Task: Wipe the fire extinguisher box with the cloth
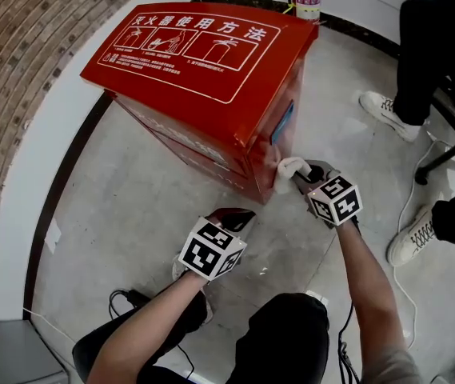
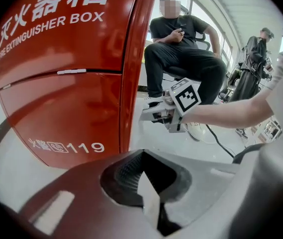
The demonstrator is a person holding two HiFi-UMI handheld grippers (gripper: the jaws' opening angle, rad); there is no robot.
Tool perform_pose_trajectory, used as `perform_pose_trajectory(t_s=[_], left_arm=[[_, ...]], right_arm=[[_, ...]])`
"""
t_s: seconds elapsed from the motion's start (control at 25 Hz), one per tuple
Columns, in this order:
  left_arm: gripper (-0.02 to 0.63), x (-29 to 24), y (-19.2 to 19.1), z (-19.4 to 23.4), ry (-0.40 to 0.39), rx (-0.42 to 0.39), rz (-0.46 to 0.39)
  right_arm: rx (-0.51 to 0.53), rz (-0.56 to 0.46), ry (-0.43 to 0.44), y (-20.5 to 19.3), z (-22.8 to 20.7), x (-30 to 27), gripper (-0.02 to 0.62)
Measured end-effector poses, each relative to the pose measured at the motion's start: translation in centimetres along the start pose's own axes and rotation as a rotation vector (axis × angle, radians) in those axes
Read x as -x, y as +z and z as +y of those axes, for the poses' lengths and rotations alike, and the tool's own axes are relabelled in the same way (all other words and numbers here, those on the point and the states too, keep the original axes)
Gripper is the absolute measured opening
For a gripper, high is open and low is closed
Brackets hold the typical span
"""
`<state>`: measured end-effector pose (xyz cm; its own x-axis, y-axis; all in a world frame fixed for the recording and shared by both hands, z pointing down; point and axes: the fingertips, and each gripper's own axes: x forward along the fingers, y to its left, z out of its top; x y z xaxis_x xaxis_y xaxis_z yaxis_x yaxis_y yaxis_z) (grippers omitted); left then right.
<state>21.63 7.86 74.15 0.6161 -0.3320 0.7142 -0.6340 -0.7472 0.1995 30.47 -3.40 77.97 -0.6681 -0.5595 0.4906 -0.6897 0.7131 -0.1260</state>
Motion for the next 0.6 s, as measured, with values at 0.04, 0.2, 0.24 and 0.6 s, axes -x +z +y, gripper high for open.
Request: perform_pose_trajectory(t_s=[0.04,0.2,0.24,0.6], left_arm=[[0.002,-0.1,0.0,0.2,-0.002,0.008,-0.006],[0.002,-0.7,-0.3,0.9,-0.009,0.011,-0.007],[0.002,-0.7,-0.5,1.0,-0.012,0.010,-0.006],[0.002,-0.5,-2.3,2.8,-0.010,0.011,0.027]], right_arm=[[-0.008,0.008,-0.025,-0.3,-1.3,-0.3,0.078],[-0.041,0.046,-0.171,-1.4,-7.1,-1.7,0.077],[-0.055,0.057,-0.215,-1.7,-8.5,-1.9,0.077],[-0.197,0.095,-0.207,-5.3,-8.0,-4.7,0.077]])
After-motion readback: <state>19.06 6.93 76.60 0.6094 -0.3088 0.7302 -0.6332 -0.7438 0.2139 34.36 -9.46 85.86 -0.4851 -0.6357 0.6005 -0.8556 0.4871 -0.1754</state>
